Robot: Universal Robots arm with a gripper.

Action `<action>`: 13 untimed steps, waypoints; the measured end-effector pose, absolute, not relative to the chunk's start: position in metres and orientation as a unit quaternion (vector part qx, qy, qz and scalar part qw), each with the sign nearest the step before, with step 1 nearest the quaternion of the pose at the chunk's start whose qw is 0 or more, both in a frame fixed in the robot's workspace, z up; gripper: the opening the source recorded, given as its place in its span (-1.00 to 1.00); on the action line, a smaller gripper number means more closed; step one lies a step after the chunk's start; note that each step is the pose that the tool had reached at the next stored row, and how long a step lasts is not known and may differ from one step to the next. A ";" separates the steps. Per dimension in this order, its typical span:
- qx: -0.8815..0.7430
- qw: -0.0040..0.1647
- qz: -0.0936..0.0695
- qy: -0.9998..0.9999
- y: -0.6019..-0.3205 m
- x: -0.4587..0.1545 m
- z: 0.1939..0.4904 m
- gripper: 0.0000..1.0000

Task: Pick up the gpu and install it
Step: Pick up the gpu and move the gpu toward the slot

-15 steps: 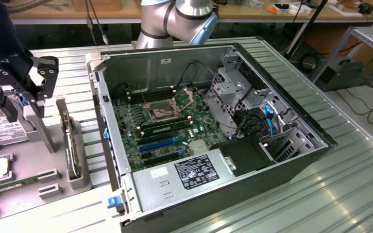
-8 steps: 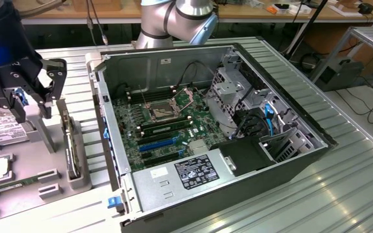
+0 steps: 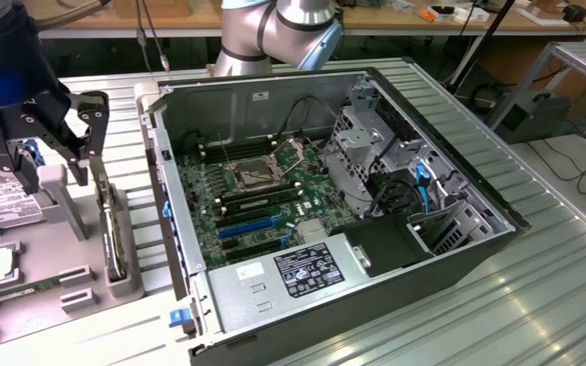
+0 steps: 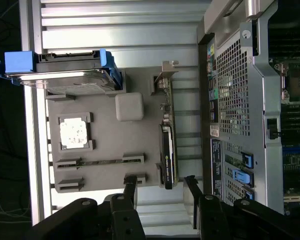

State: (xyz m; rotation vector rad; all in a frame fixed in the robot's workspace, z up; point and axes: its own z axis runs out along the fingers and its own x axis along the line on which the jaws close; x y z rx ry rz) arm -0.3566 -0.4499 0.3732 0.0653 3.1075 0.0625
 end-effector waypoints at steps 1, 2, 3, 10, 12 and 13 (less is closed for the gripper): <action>0.021 0.016 0.020 0.999 -0.450 -0.357 0.373 0.00; 0.021 0.016 0.020 0.999 -0.450 -0.357 0.373 0.00; 0.021 0.016 0.020 0.999 -0.450 -0.357 0.372 0.00; 0.021 0.016 0.020 0.999 -0.450 -0.355 0.360 0.00; 0.021 0.016 0.020 0.999 -0.450 -0.354 0.357 0.00; 0.021 0.016 0.020 0.999 -0.450 -0.353 0.356 0.00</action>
